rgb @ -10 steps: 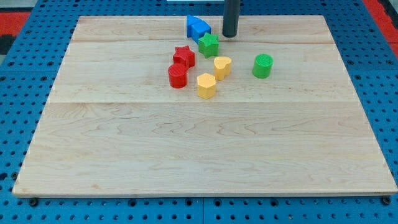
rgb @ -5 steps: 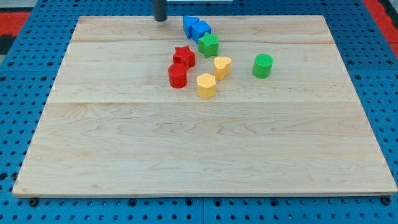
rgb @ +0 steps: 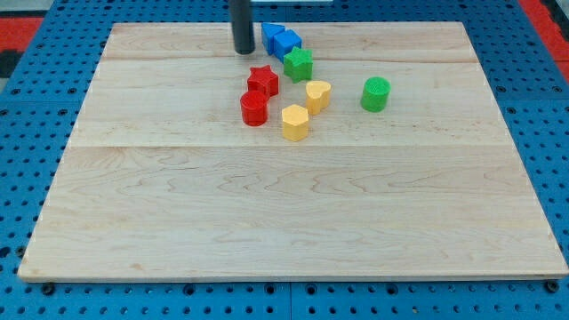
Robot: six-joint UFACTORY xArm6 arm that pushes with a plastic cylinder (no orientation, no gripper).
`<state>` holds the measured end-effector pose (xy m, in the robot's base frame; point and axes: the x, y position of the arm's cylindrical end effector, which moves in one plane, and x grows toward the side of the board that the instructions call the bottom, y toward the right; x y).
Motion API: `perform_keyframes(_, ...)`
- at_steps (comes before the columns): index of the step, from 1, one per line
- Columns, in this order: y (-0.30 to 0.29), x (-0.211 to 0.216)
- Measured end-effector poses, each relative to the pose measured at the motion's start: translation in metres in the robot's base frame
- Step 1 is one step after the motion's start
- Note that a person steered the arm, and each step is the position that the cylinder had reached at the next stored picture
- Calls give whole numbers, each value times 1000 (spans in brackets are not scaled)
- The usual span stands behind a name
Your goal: Push the green star to the top left of the green circle
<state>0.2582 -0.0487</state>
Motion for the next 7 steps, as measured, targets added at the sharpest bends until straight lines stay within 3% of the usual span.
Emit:
perform_keyframes(3,78,25)
perform_keyframes(7,123,20)
